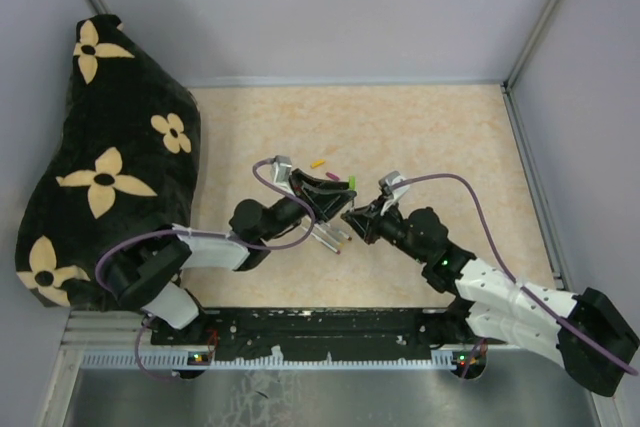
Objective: Insert the pens into the pen caps
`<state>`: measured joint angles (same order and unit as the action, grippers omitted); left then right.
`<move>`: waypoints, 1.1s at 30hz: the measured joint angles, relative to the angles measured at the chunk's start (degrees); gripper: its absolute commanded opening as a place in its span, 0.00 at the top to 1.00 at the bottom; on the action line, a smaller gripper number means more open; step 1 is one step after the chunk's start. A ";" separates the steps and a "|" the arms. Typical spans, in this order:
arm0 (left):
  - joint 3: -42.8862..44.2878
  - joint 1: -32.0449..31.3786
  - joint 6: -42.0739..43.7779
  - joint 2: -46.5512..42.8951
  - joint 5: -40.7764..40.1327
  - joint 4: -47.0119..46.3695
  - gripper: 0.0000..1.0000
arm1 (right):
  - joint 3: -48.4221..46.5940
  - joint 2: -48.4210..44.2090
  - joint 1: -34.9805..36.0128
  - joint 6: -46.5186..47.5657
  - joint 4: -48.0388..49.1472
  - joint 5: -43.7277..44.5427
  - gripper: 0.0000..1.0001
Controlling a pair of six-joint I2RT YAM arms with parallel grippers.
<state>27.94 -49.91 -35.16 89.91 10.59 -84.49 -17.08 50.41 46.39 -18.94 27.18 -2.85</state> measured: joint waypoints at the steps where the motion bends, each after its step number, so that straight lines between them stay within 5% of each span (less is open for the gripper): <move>1: 0.31 -0.20 -0.02 -0.55 0.04 1.33 0.43 | -0.39 0.07 0.00 0.00 0.09 0.46 1.00; 7: 1.42 -0.90 0.96 -5.66 -0.79 11.52 0.32 | -1.55 0.24 0.00 0.33 0.17 2.34 1.00; 20: 10.01 -0.90 4.79 -11.19 -5.97 34.36 0.31 | -1.86 0.42 0.17 1.38 -2.03 4.15 1.00; 33: 14.99 -1.16 6.75 -9.40 -7.54 44.22 0.48 | -2.93 1.51 0.76 2.43 -3.23 5.03 1.00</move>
<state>42.94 -51.07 -28.40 80.51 3.05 -40.27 -20.01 51.92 47.16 -16.51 23.94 2.17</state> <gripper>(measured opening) 0.578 0.080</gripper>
